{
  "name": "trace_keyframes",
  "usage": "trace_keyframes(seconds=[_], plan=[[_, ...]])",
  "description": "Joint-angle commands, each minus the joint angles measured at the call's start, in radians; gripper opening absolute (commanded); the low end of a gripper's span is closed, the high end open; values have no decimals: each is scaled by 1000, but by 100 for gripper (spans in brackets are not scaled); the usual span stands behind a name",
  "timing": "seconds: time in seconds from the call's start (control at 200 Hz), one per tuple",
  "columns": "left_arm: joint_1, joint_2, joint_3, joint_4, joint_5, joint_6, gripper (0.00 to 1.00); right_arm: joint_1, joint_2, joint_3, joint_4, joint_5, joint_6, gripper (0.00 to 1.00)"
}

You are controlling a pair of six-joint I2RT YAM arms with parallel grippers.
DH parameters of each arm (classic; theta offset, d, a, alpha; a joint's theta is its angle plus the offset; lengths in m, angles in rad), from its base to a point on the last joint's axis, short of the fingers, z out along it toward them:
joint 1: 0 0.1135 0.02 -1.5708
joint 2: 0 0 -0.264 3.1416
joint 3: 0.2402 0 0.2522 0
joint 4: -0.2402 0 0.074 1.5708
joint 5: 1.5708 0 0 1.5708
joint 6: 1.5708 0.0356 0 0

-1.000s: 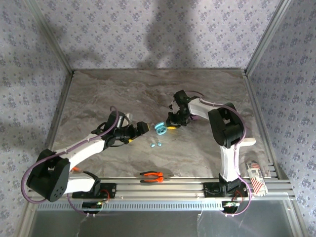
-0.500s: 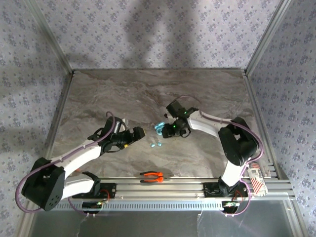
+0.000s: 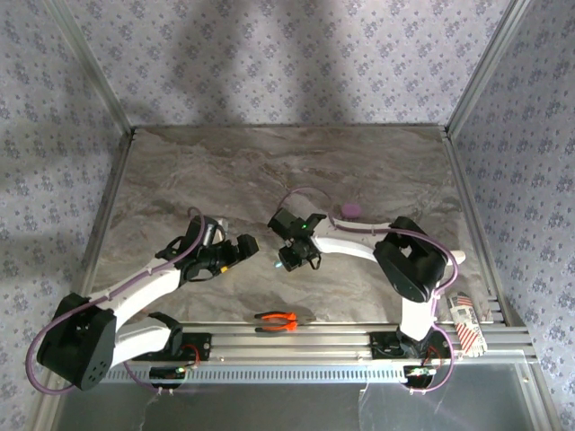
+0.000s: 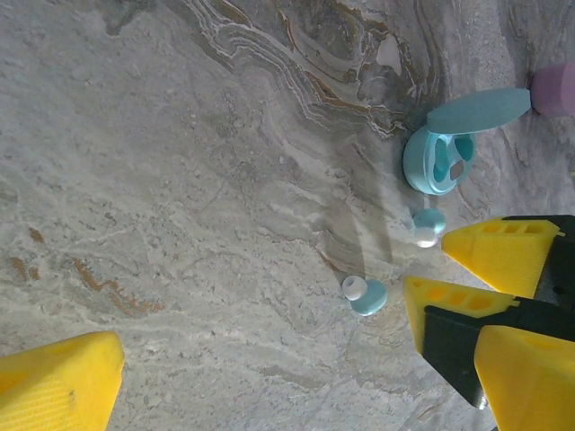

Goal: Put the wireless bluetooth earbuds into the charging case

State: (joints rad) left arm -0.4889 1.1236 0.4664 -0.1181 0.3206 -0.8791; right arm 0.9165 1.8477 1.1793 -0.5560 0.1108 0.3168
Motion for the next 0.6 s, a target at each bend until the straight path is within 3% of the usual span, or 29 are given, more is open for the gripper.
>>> trace_keyframes(seconds=[0.0, 0.235, 0.425, 0.6], plan=[[7, -2, 11, -8, -3, 18, 100, 14, 19, 45, -53, 68, -15, 53], [9, 2, 10, -3, 1, 21, 100, -2, -19, 27, -91, 81, 21, 55], [11, 21, 21, 3, 7, 28, 100, -95, -146, -87, 38, -70, 82, 62], [11, 63, 47, 20, 27, 34, 100, -236, -205, -187, 165, -268, 148, 57]])
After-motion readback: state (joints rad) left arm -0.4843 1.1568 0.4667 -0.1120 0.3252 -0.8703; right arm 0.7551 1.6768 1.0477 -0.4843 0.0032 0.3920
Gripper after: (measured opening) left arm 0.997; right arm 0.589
